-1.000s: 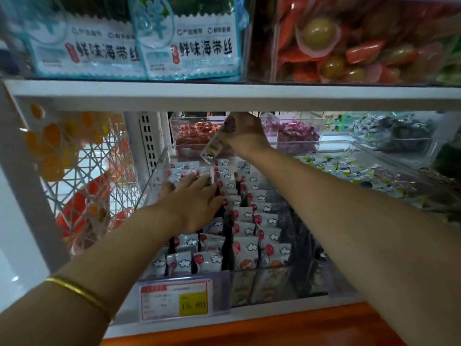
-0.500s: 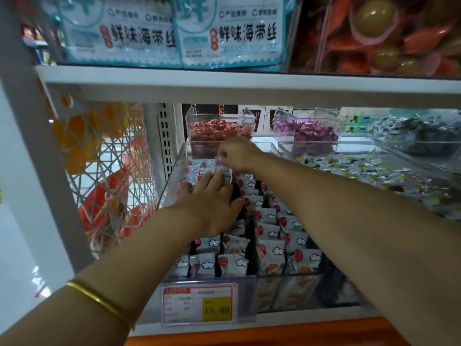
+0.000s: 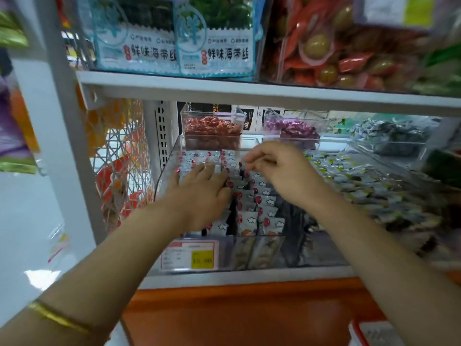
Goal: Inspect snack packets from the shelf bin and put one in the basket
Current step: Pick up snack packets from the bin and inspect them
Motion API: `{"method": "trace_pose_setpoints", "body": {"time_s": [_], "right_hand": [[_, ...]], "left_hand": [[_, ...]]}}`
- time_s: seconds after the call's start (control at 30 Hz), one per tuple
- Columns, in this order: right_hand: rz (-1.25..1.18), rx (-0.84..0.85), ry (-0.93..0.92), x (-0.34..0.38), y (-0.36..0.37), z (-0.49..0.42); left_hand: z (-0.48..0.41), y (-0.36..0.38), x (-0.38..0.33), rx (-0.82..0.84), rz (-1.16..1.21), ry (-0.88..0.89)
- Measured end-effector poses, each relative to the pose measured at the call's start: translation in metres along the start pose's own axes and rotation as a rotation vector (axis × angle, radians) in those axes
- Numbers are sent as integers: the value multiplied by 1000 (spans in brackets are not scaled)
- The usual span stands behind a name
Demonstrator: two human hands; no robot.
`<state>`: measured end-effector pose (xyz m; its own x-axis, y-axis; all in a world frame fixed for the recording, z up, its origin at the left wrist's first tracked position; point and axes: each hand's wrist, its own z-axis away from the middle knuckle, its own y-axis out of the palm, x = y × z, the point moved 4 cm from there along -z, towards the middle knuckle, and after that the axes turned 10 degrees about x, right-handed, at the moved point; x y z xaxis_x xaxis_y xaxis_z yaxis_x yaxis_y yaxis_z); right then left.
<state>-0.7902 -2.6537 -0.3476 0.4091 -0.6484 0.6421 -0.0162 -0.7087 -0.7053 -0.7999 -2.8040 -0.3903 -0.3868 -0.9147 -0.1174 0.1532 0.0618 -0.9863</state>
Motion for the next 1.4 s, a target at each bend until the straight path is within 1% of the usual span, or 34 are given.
{"method": "trace_pose_setpoints", "body": {"time_s": [0.03, 0.1, 0.13, 0.2, 0.27, 0.43, 0.5, 0.53, 0.63, 0.7, 0.77, 0.87, 0.93, 1.0, 1.03, 1.17, 1.23, 1.3, 1.4], "right_hand": [[-1, -5, 3, 1, 1, 15], [16, -1, 24, 1, 5, 37], [43, 5, 24, 2, 8, 45], [128, 20, 0, 4, 13, 52], [246, 36, -25, 6, 18, 53], [702, 32, -71, 6, 34, 46], [785, 27, -88, 6, 39, 44], [786, 25, -92, 6, 40, 44], [638, 15, -102, 5, 35, 42], [472, 26, -95, 5, 28, 41], [262, 1, -96, 6, 18, 45], [83, -141, -101, 6, -2, 54], [-44, -254, -91, 2, -14, 62], [-199, -339, -48, -6, -24, 69], [-272, -367, -11, -11, -28, 72], [-628, -403, 86, -26, -31, 78], [-766, -379, 111, -29, -28, 79], [-901, -329, 130, -31, -24, 79], [-964, -214, 145, -31, -19, 79]], "left_hand": [[9, 5, -4, 7, 29, 12], [22, 17, -12, 64, -60, 36], [26, 23, -13, 86, -120, 28], [30, 30, -10, 98, -165, -20], [31, 30, -4, 73, -177, -62], [31, 35, -2, 20, -170, -87], [29, 37, -2, -2, -145, -82], [29, 37, -2, -18, -120, -78], [27, 35, -1, -49, -66, -63], [27, 34, -2, -57, -64, -43], [29, 32, -3, -76, -22, -27], [34, 25, -9, -164, 94, 12], [40, 13, -17, -304, 190, 81], [46, 1, -26, -424, 338, 151], [49, -3, -31, -449, 418, 179], [52, -1, -42, -394, 756, 225], [50, 1, -40, -394, 959, 209], [47, 3, -36, -392, 1142, 157], [45, 5, -34, -372, 1394, 101]]}}
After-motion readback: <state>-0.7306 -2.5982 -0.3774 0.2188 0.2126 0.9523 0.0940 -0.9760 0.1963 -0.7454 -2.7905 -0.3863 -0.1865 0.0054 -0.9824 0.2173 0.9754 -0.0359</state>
